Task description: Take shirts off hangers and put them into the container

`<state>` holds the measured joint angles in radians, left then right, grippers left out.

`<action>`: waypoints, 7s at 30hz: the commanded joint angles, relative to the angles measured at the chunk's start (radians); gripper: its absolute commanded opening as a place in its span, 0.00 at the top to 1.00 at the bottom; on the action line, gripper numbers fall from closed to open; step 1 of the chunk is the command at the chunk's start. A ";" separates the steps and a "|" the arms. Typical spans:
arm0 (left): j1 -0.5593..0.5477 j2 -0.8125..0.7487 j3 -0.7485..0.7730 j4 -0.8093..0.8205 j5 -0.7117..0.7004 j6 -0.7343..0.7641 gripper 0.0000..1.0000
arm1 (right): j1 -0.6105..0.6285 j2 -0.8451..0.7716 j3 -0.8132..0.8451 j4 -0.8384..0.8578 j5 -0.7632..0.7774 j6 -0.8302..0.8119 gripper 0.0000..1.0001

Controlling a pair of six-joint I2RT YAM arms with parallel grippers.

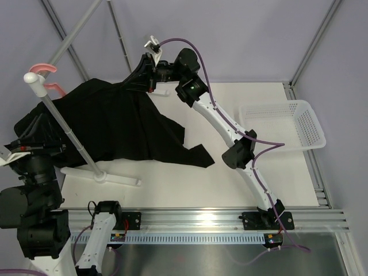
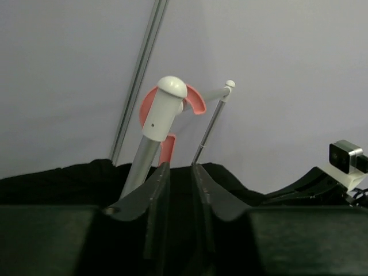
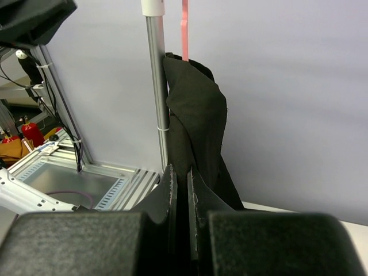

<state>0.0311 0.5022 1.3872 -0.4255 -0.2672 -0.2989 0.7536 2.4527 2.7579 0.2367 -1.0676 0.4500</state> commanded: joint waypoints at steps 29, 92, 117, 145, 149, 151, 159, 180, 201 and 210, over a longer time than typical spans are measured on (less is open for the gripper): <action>0.000 0.044 -0.352 0.053 -0.610 0.093 1.00 | -0.043 -0.130 -0.179 0.096 -0.077 0.082 1.00; 0.076 -0.090 -0.162 -0.145 0.364 -0.083 0.10 | -0.200 -0.254 -0.449 -0.115 0.475 -0.119 1.00; -0.059 0.404 -0.005 0.212 0.724 -0.258 0.18 | -0.270 -1.287 -1.498 -0.332 0.388 -0.220 1.00; -0.404 0.398 -0.143 0.149 0.372 -0.086 0.20 | -0.267 -1.459 -1.506 -0.385 0.313 -0.120 1.00; -0.470 0.430 -0.142 0.165 0.315 -0.069 0.20 | -0.267 -1.472 -1.498 -0.384 0.290 -0.103 1.00; -0.488 0.450 -0.139 0.172 0.300 -0.068 0.21 | -0.267 -1.477 -1.498 -0.389 0.291 -0.103 1.00; -0.573 0.467 -0.125 0.169 0.209 -0.060 0.29 | -0.267 -1.486 -1.494 -0.412 0.314 -0.117 1.00; -0.685 0.506 -0.097 0.110 0.114 -0.074 1.00 | -0.269 -1.477 -1.446 -0.448 0.371 -0.135 1.00; -0.734 0.427 -0.048 0.091 0.088 0.003 0.01 | -0.269 -1.451 -1.442 -0.427 0.391 -0.134 1.00; -0.732 0.453 -0.048 0.067 0.060 -0.020 0.08 | -0.269 -1.460 -1.436 -0.427 0.385 -0.125 1.00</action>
<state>-0.6991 0.9478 1.3197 -0.3729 -0.1768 -0.3241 0.4816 1.0130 1.2831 -0.2623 -0.6895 0.3103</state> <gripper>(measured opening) 0.928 0.082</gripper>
